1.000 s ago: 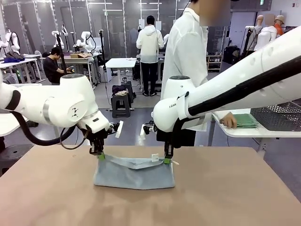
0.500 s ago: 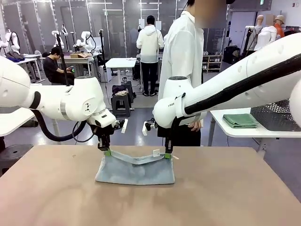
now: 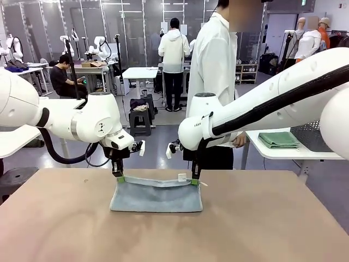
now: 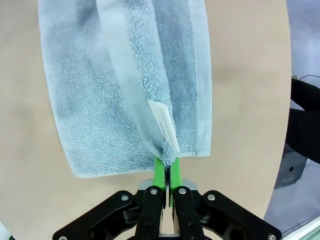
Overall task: Fold the towels and place them in the basket.
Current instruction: When a person lays out a Towel with hook on the table, fold it in half twice.
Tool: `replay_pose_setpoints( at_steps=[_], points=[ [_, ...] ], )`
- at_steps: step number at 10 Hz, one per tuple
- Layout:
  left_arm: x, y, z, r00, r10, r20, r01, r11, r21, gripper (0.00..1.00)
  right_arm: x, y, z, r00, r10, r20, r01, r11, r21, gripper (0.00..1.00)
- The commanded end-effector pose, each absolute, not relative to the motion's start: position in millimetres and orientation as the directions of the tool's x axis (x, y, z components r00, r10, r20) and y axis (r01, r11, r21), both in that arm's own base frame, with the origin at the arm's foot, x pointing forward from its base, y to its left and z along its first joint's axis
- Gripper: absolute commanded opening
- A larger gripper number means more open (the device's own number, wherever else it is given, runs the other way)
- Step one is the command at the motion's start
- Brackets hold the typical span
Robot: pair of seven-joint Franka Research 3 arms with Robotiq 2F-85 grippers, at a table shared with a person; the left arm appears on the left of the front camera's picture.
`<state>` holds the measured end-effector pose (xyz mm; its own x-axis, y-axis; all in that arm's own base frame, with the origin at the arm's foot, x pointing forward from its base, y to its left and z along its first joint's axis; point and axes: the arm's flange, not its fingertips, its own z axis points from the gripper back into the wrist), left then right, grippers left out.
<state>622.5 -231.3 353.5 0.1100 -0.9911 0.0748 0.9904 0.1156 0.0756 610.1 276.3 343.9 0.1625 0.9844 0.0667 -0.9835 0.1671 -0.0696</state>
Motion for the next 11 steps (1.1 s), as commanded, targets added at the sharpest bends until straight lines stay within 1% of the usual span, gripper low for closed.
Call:
replay_pose_setpoints(
  at_steps=[1, 2, 3, 6, 7, 8, 9, 10, 11],
  points=[
    [629, -231, 350, 0.12, -0.991, 0.066, 0.99, 0.124, 0.064, 0.04, 616, 276, 338, 0.21, 0.977, 0.042, -0.974, 0.212, -0.073, 0.05],
    [632, -232, 346, 0.118, -0.991, 0.067, 0.99, 0.123, 0.076, 0.06, 617, 276, 336, 0.206, 0.977, 0.046, -0.973, 0.209, -0.092, 0.05],
    [627, -231, 346, 0.126, -0.99, 0.063, 0.989, 0.13, 0.066, 0.16, 612, 277, 335, 0.206, 0.977, 0.051, -0.974, 0.21, -0.085, 0.13],
    [623, -228, 345, 0.147, -0.987, 0.061, 0.98, 0.153, 0.123, 0.45, 612, 275, 335, 0.184, 0.98, 0.072, -0.972, 0.192, -0.138, 0.45],
    [621, -225, 347, 0.153, -0.987, 0.057, 0.977, 0.16, 0.141, 0.55, 611, 275, 337, 0.187, 0.98, 0.074, -0.971, 0.196, -0.14, 0.53],
    [617, -222, 353, 0.146, -0.988, 0.045, 0.977, 0.151, 0.153, 0.64, 608, 273, 344, 0.183, 0.98, 0.084, -0.969, 0.194, -0.151, 0.64],
    [606, -217, 368, 0.127, -0.99, 0.062, 0.979, 0.135, 0.15, 0.75, 599, 270, 356, 0.178, 0.979, 0.098, -0.969, 0.192, -0.152, 0.73],
    [591, -211, 386, 0.113, -0.991, 0.078, 0.986, 0.121, 0.113, 0.84, 585, 267, 373, 0.178, 0.978, 0.106, -0.973, 0.191, -0.132, 0.84],
    [569, -204, 407, 0.108, -0.991, 0.082, 0.99, 0.115, 0.087, 0.95, 563, 263, 393, 0.193, 0.975, 0.114, -0.973, 0.205, -0.105, 0.93]
  ],
)
